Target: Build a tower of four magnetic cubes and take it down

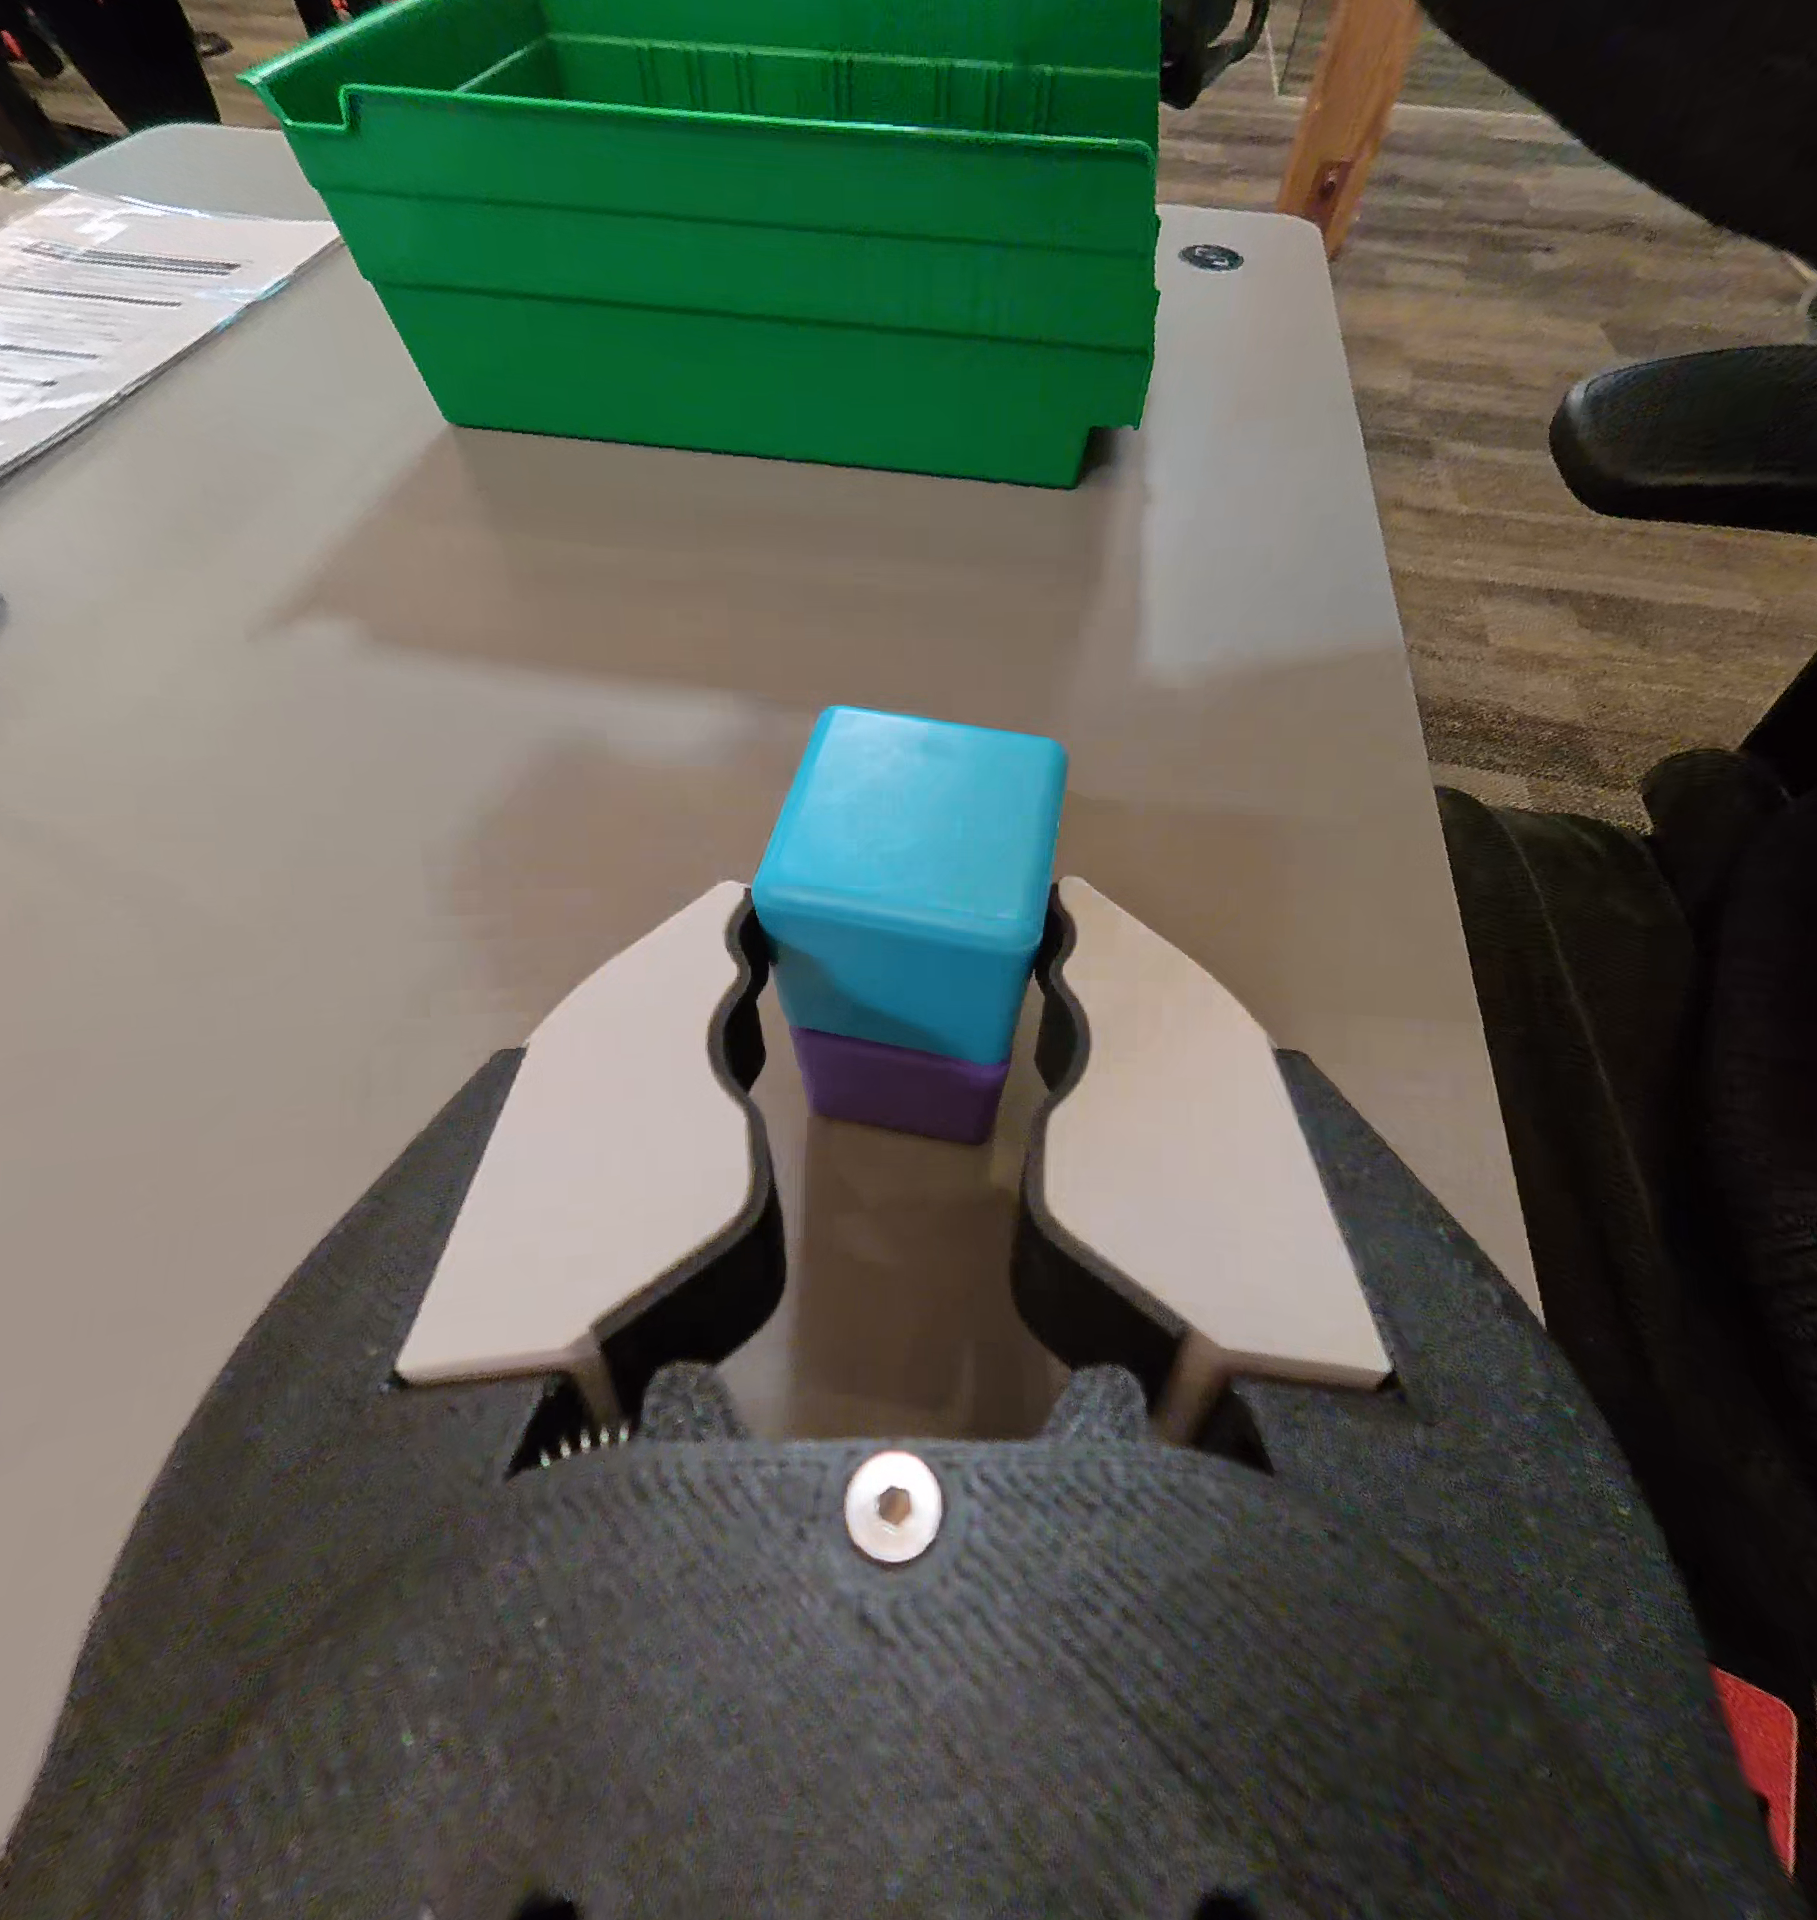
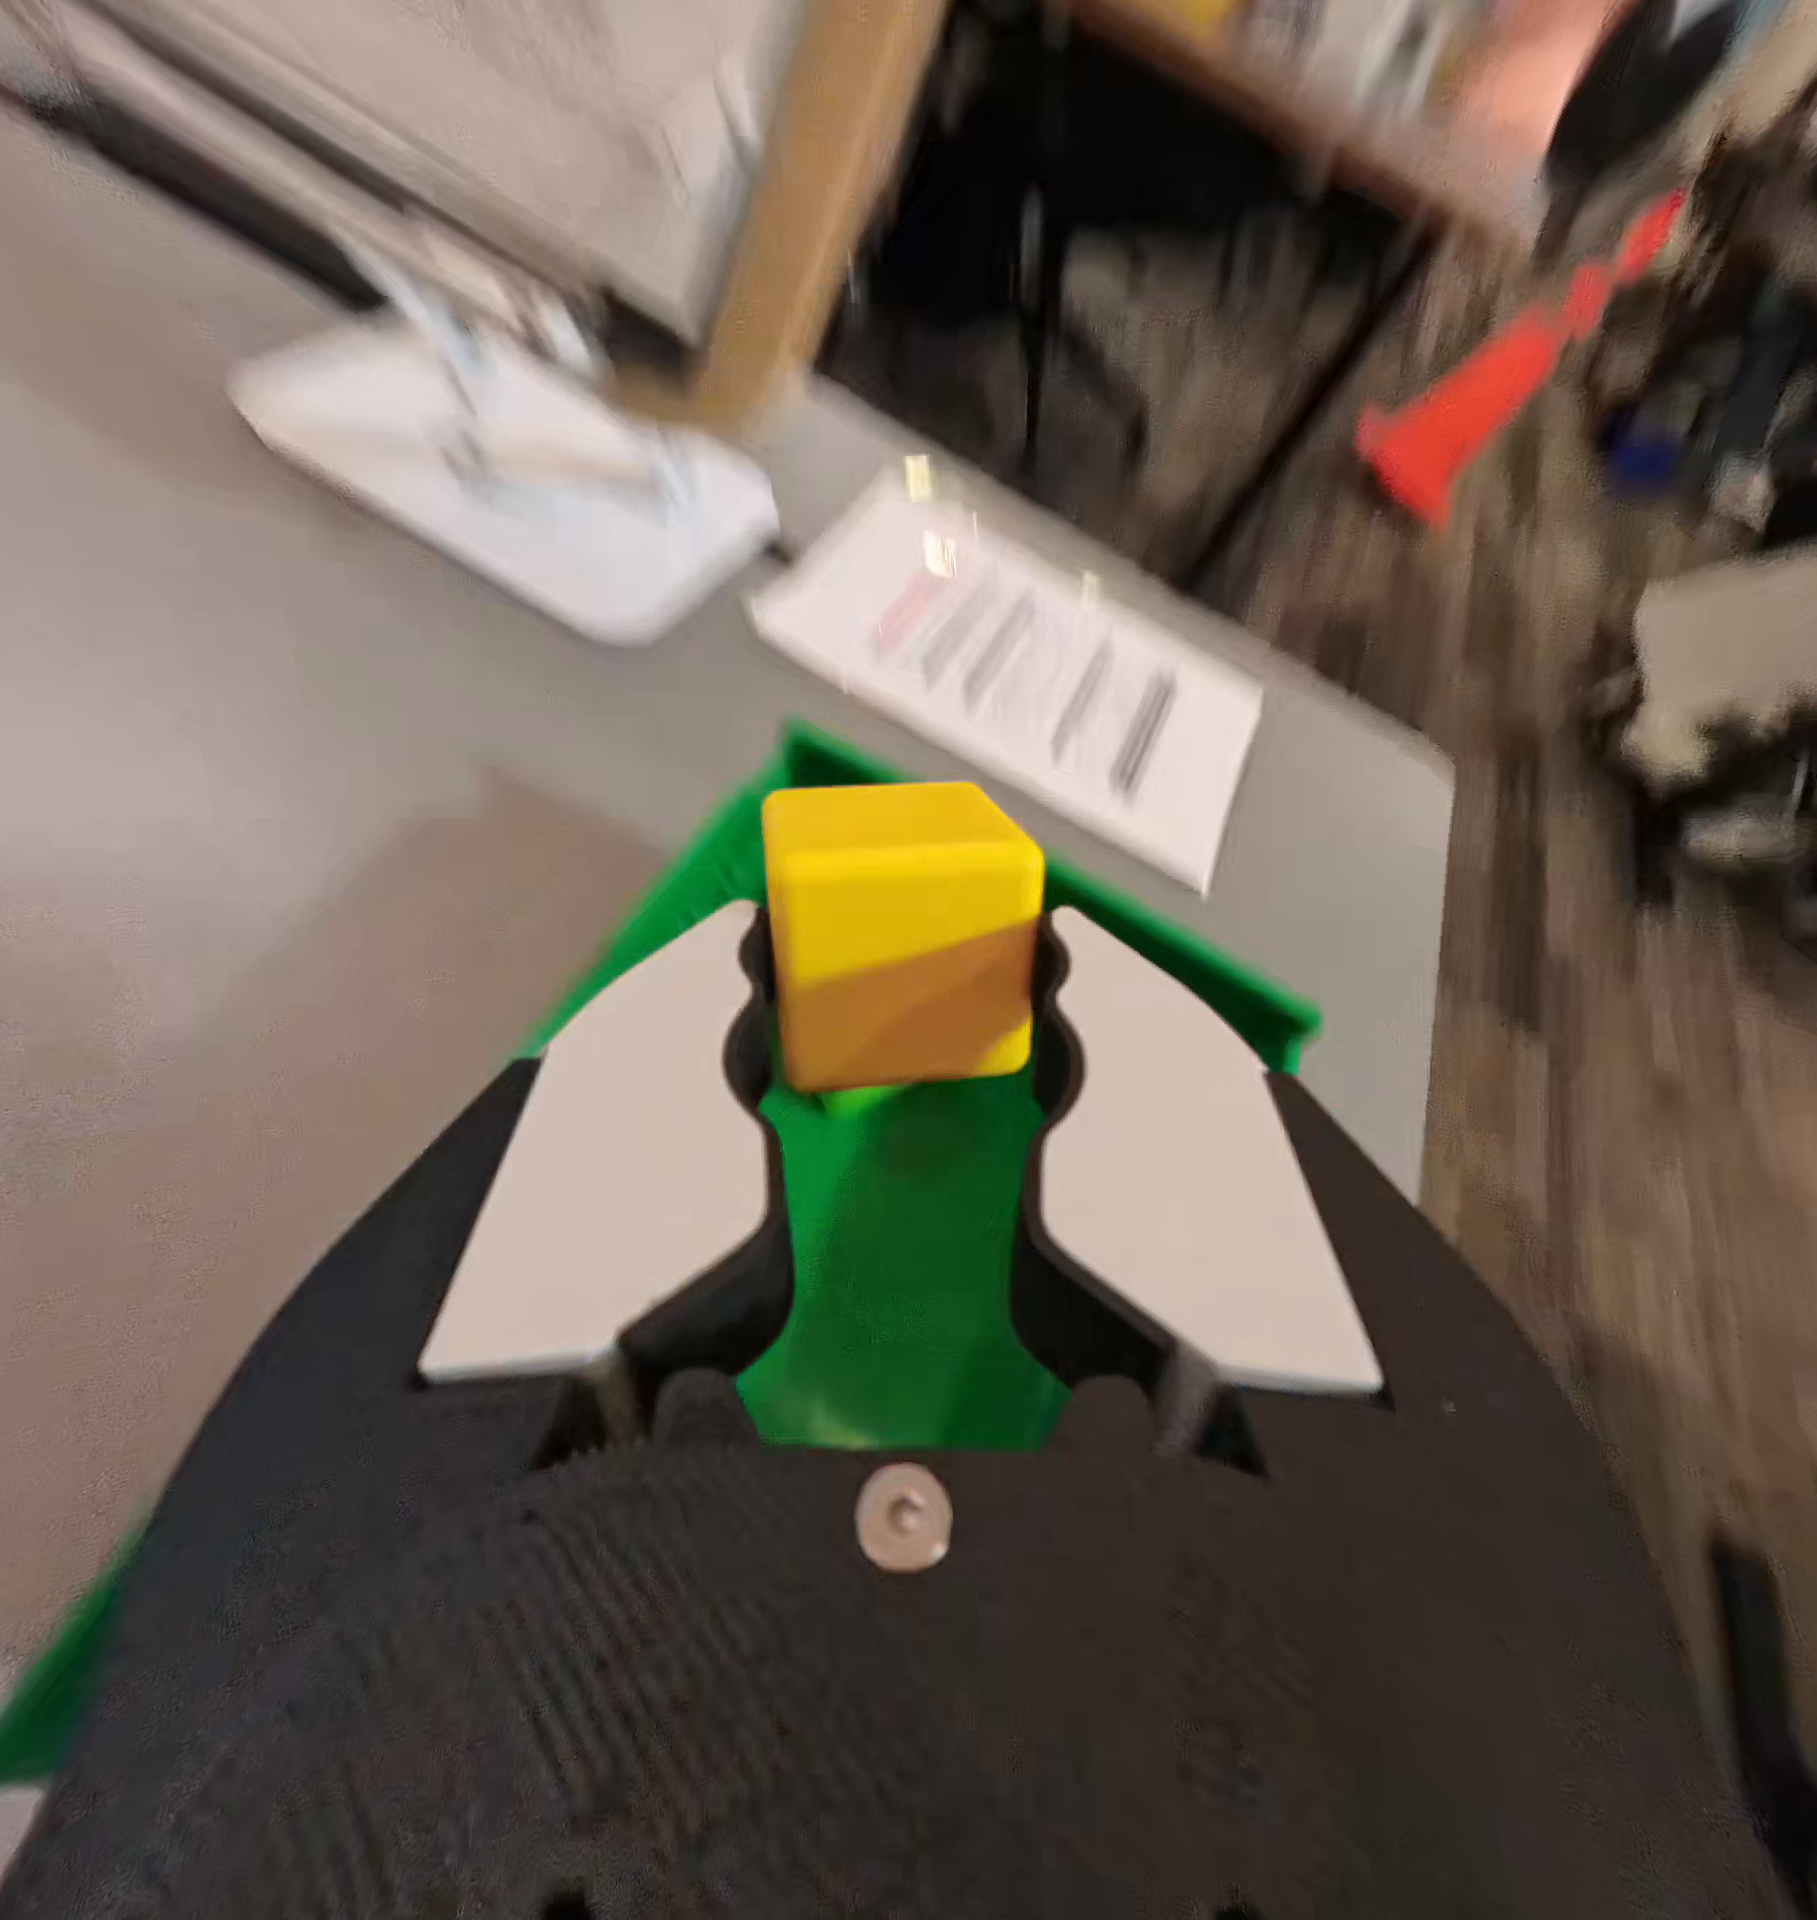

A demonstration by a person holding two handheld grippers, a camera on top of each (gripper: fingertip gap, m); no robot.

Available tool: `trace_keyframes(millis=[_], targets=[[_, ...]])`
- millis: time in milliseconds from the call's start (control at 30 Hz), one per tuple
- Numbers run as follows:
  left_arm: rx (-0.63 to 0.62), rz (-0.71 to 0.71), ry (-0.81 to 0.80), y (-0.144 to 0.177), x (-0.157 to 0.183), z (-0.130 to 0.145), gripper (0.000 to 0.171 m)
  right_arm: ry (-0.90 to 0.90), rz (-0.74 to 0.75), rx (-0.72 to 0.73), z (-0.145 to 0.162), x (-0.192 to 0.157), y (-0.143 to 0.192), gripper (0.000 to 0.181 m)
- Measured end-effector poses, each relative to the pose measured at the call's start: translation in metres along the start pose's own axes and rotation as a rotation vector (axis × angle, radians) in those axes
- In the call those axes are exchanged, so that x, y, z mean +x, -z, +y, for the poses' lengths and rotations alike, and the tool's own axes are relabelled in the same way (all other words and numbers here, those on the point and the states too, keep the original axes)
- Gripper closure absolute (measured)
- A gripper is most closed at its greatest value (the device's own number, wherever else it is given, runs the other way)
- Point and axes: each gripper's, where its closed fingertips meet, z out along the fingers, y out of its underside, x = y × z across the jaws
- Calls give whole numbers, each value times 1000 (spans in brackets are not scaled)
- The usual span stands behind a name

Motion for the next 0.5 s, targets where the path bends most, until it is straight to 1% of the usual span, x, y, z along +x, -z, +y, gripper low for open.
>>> trace_keyframes(millis=[67,167,200,267,367,433,500], targets=[[0,-1,0,0,0,0,119,-17,-3,-224,51,19,-20,133],[-2,1,8,0,-1,0,119,5,-8,-516,116,34,-38,133],[-2,2,10,0,-1,0,119,5,-21,-610,136,36,-41,132],[-2,4,12,0,-1,0,119,-11,-59,-749,165,34,-45,132],[-2,7,14,0,-1,0,119,1,-55,-865,185,37,-47,132],[-2,9,17,0,-1,0,118,17,-24,-881,185,42,-48,132],[-1,13,20,0,-1,0,119,-5,-30,-878,183,42,-51,132]])
